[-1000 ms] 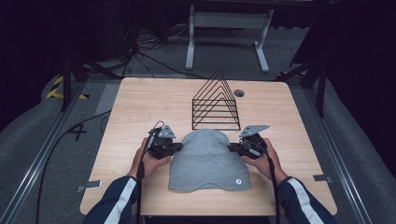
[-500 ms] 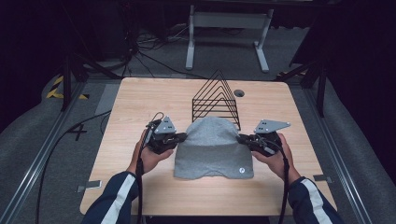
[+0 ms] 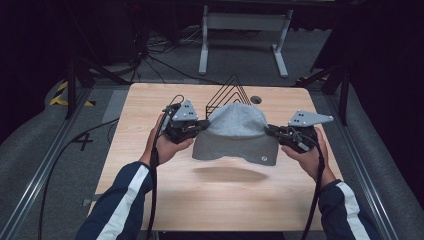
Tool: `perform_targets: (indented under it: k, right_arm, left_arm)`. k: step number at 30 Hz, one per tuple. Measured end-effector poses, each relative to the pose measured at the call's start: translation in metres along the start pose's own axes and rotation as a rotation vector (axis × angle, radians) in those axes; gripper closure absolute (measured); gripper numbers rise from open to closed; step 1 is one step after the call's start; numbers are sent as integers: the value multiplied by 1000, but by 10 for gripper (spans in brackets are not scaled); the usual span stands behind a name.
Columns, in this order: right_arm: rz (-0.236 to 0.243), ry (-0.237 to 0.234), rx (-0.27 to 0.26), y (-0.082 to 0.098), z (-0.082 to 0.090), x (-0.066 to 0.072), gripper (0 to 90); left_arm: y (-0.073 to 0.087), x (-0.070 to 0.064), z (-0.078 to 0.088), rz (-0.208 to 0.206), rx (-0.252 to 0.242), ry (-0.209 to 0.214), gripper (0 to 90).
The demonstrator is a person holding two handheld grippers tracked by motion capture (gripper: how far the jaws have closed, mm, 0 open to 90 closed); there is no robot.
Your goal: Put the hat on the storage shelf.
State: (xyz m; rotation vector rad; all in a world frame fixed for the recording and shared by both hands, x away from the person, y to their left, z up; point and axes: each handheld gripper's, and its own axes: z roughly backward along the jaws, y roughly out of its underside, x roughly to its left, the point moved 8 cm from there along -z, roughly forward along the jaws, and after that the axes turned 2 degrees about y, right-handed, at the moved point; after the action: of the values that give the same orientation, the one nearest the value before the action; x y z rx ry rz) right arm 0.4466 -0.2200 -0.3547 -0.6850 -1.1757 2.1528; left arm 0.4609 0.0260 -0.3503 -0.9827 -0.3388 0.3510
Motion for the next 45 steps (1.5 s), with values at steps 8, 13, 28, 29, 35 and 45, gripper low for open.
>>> perform_targets:
  k: [8,13,28,29,35,45]
  right_arm:
    - [28,34,-49,-35,18,-14,856]
    - [35,49,-62,-53,24,-23,856]
    - [4,72,-139,-113,39,-62,858]
    - [0,74,-139,-114,37,-65,857]
    - [3,95,-138,-124,22,-81,858]
    - [-1,137,-131,-133,3,-101,859]
  left_arm:
    - [-34,11,7,-31,-42,-14,874]
    - [-53,20,14,-48,-64,-39,874]
    - [-116,48,41,-65,-141,-99,874]
    - [-119,51,40,-63,-139,-107,875]
    - [-124,70,29,-36,-127,-134,875]
    - [-124,97,9,14,-118,-166,874]
